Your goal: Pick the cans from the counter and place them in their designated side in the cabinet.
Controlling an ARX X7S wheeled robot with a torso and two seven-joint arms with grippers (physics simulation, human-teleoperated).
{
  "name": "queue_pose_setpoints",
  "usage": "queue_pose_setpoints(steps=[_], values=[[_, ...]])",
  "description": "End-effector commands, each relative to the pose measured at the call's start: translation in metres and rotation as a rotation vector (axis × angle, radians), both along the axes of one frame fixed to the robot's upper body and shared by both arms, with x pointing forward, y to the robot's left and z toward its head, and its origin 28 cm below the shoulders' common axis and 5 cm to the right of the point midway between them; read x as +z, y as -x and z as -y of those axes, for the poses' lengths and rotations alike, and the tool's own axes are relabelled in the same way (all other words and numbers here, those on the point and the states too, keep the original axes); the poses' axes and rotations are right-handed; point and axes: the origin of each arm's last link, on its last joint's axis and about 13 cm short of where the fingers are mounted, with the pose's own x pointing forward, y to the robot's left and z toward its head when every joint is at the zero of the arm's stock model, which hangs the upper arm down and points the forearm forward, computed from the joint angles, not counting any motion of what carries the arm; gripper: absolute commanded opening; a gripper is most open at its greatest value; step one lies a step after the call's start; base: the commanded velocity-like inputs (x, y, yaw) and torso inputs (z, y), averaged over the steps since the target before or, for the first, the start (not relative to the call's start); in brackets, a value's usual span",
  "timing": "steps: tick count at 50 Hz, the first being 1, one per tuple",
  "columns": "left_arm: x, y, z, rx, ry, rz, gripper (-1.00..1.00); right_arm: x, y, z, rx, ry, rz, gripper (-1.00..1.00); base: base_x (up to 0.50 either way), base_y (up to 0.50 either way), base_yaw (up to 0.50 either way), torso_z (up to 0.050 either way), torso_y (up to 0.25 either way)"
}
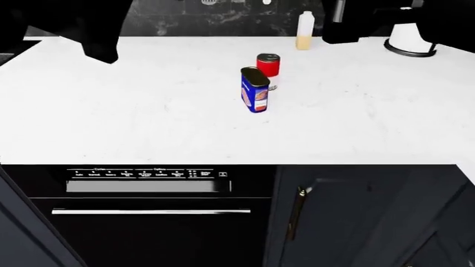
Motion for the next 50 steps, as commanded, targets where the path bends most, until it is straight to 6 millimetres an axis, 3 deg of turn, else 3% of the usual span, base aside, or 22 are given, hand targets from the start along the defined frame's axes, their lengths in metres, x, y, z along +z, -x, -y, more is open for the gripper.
queue_pose_setpoints(steps=[1, 32, 50], values=[[0.001, 0.001, 0.0, 0.003, 0.011, -0.02, 1.0, 0.001, 0.002, 0.0, -0.007, 0.0, -0.014, 1.0, 0.42, 0.0, 0.0, 0.0, 0.0], [-0.014, 0.006, 0.001, -0.012, 0.028, -0.068, 1.0, -0.007, 0.009, -0.003, 0.005, -0.01, -0.045, 1.0, 0.42, 0.0, 0.0, 0.0, 0.0], [-0.012, 0.008, 0.003, -0.021, 0.042, -0.059, 1.0, -0.006, 0.012, -0.002, 0.007, -0.01, -0.032, 1.0, 0.39, 0.0, 0.0, 0.0, 0.001]])
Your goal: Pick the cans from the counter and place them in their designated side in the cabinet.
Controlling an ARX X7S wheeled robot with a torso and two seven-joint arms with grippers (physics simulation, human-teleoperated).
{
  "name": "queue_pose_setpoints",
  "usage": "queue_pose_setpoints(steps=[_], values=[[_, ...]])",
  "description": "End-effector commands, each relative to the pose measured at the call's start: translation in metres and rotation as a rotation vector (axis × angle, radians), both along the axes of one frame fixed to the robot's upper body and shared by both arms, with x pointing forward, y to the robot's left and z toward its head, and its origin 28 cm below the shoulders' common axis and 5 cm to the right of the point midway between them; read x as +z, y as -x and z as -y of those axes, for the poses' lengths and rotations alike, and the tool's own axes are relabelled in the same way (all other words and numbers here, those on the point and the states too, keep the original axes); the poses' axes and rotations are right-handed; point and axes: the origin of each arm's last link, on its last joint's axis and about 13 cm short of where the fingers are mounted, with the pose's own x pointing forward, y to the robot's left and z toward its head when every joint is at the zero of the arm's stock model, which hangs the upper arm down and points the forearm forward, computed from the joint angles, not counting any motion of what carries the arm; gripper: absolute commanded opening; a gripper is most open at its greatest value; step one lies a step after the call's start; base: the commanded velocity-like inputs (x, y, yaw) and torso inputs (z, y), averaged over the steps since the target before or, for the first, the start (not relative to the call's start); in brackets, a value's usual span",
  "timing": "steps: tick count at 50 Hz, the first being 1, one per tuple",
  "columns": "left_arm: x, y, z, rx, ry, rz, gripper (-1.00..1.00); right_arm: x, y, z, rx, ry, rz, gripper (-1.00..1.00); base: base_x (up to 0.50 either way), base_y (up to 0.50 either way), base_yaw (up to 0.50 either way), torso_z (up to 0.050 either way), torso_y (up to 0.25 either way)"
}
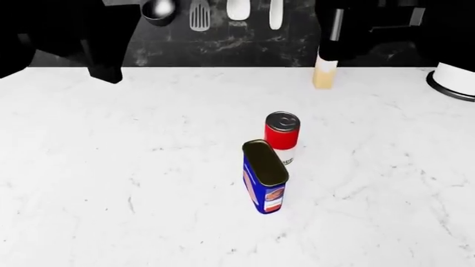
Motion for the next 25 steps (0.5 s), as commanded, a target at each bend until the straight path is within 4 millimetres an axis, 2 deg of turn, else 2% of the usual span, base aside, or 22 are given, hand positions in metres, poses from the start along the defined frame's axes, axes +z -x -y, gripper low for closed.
queue_pose_setpoints(steps=[1, 25], values=[[-0.0012, 0.0011, 0.0011, -0.006, 0.006, -0.001, 1.0, -0.0014, 0.0007, 0.0006, -0.002, -0.001, 0.001, 1.0, 0.39, 0.0, 0.0, 0.0, 0.0], [-0.0047, 0.0008, 0.003, -0.017, 0.014, -0.012, 1.0, -0.0029, -0.0001, 0.0003, 0.007, -0.004, -0.001, 1.0, 0.38, 0.0, 0.0, 0.0, 0.001]])
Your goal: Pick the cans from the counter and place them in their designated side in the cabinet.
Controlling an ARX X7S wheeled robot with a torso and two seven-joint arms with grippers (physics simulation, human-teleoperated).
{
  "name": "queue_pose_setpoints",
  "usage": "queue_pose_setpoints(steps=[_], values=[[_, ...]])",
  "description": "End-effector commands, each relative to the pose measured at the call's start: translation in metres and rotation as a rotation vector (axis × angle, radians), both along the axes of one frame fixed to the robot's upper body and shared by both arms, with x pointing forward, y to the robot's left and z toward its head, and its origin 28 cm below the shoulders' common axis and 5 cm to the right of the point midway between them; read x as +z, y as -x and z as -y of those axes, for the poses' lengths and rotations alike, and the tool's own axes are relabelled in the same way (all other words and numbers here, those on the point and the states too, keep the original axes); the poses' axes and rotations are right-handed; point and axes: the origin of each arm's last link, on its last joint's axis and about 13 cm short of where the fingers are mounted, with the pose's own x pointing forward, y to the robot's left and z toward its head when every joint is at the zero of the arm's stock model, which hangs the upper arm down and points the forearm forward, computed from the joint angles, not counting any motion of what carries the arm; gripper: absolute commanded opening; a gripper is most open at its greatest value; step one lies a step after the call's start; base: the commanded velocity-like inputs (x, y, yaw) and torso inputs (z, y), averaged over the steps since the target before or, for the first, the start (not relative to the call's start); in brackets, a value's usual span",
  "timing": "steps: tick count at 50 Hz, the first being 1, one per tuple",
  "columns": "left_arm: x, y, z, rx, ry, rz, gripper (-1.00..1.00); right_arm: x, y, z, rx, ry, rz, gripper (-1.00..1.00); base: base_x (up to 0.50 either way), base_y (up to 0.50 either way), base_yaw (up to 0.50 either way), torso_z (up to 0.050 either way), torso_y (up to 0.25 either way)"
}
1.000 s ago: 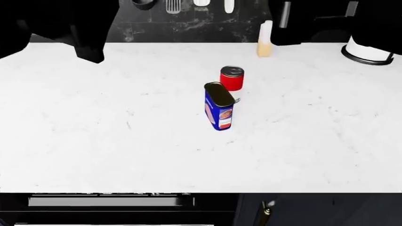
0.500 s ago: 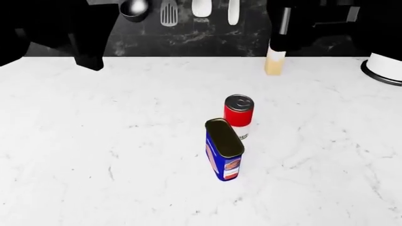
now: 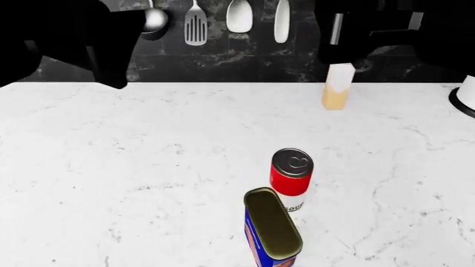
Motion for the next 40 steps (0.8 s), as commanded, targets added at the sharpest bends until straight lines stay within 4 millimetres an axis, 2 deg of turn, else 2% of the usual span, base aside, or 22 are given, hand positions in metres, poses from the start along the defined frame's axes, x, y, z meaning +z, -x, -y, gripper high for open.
queue_pose_setpoints(steps=[1, 8, 12, 20, 27, 40], values=[[-0.001, 0.001, 0.001, -0.004, 0.003, -0.002, 1.0, -0.001, 0.0, 0.0, 0.006, -0.003, -0.001, 1.0, 0.37, 0.0, 0.0, 0.0, 0.0], [-0.001, 0.001, 0.001, -0.007, 0.005, -0.001, 1.0, -0.001, 0.002, 0.0, 0.021, 0.006, 0.009, 1.0, 0.26, 0.0, 0.0, 0.0, 0.0], [0.0, 0.002, 0.001, -0.006, 0.007, 0.002, 1.0, 0.007, 0.005, 0.002, 0.046, 0.023, 0.048, 1.0, 0.0, 0.0, 0.0, 0.0, 0.0], [0.003, 0.0, 0.001, -0.011, 0.013, 0.016, 1.0, 0.015, 0.038, 0.009, 0.221, 0.077, -0.007, 1.0, 0.0, 0.0, 0.0, 0.0, 0.0], [0.003, 0.001, 0.001, -0.008, 0.017, 0.022, 1.0, 0.003, 0.057, 0.013, 0.267, 0.088, -0.141, 1.0, 0.0, 0.0, 0.0, 0.0, 0.0], [0.002, 0.0, 0.002, -0.011, 0.022, 0.025, 1.0, -0.013, 0.077, 0.018, 0.333, 0.13, -0.241, 1.0, 0.0, 0.0, 0.0, 0.0, 0.0]])
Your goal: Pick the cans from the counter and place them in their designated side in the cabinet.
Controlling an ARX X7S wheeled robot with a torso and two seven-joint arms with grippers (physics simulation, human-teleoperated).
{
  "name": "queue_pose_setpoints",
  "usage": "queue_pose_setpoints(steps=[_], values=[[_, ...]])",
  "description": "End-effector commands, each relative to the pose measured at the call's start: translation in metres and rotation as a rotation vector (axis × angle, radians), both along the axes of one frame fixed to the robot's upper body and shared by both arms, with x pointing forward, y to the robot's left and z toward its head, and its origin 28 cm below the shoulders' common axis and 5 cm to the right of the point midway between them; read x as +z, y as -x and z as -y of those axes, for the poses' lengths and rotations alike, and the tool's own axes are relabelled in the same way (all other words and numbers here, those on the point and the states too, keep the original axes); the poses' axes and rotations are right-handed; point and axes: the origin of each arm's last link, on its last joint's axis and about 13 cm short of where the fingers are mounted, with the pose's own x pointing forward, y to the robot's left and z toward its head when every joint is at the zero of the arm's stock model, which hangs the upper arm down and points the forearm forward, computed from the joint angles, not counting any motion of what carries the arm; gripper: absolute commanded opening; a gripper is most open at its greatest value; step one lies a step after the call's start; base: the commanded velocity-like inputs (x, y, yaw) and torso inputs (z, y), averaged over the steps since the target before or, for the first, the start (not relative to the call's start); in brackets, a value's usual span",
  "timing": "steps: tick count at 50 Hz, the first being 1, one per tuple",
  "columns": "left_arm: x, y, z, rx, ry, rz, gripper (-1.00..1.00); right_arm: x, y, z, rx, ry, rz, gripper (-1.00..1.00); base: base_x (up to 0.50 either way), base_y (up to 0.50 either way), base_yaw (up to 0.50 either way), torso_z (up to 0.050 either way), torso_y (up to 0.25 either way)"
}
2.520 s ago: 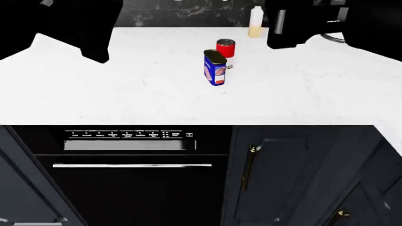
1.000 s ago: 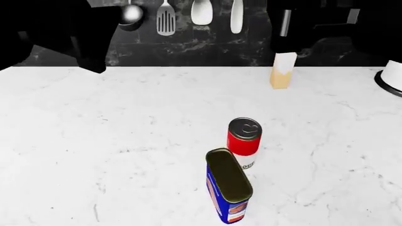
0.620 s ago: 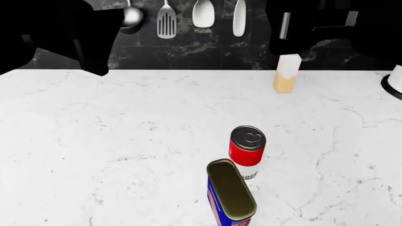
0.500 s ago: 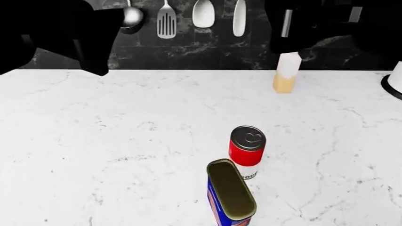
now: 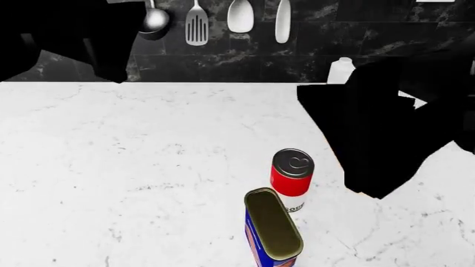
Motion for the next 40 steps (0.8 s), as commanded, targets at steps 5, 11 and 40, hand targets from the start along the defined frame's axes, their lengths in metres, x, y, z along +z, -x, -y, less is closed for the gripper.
queue_pose_setpoints(steps=[5, 11, 40], values=[[-0.002, -0.001, 0.0, -0.002, 0.011, 0.002, 1.0, -0.016, 0.026, 0.004, 0.091, 0.039, -0.134, 1.0, 0.0, 0.0, 0.0, 0.0, 0.0], [-0.004, -0.002, -0.001, -0.001, 0.018, 0.0, 1.0, -0.018, 0.034, 0.003, 0.118, 0.046, -0.148, 1.0, 0.0, 0.0, 0.0, 0.0, 0.0], [-0.008, 0.002, -0.003, 0.001, 0.046, 0.002, 1.0, -0.051, 0.05, 0.0, 0.058, -0.018, -0.287, 1.0, 0.0, 0.0, 0.0, 0.0, 0.0]])
